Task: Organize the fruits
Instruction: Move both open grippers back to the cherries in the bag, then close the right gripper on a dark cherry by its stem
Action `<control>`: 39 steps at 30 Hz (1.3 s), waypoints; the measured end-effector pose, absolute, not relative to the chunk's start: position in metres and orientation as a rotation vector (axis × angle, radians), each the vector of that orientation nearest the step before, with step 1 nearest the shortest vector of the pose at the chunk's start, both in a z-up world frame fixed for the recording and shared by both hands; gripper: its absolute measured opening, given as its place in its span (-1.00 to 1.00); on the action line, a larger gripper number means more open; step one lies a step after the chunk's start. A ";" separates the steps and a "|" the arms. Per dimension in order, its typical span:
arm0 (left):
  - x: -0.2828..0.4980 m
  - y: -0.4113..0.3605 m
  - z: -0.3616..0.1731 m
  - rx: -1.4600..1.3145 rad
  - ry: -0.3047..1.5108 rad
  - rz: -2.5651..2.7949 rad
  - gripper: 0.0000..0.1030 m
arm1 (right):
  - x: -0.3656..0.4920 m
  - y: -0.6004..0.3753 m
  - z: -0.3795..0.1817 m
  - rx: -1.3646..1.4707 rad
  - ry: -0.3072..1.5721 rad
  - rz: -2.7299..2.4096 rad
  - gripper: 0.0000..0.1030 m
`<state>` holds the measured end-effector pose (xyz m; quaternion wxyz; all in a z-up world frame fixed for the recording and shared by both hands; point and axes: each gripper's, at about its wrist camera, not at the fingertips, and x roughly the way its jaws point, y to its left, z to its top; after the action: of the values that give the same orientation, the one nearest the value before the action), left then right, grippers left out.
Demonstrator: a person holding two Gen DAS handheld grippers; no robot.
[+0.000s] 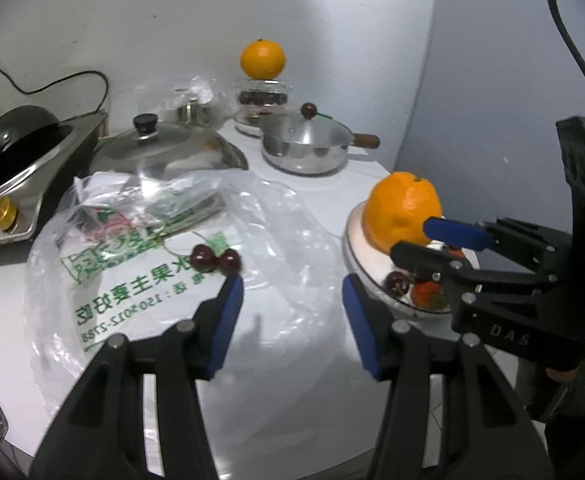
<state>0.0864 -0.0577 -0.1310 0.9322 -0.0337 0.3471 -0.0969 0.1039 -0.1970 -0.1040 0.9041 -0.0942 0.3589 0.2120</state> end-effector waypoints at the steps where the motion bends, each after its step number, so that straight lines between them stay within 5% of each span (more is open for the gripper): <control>1: 0.086 -0.054 -0.131 -0.072 0.708 -0.194 0.03 | 0.105 -0.192 -0.104 -0.201 0.742 0.443 -0.09; 15: 0.089 -0.004 -0.136 -0.121 0.690 -0.121 0.06 | 0.116 -0.142 -0.105 -0.260 0.748 0.494 -0.09; 19: 0.091 0.010 -0.139 -0.139 0.688 -0.102 0.35 | 0.121 -0.130 -0.110 -0.268 0.759 0.509 -0.09; 39: 0.111 0.052 -0.157 -0.156 0.703 -0.011 0.35 | 0.152 -0.082 -0.138 -0.288 0.826 0.585 -0.08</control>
<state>0.1106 0.0524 -0.1567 0.9359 -0.0765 0.3439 -0.0055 0.1515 -0.0816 -0.1384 0.8648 -0.1374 0.3940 0.2791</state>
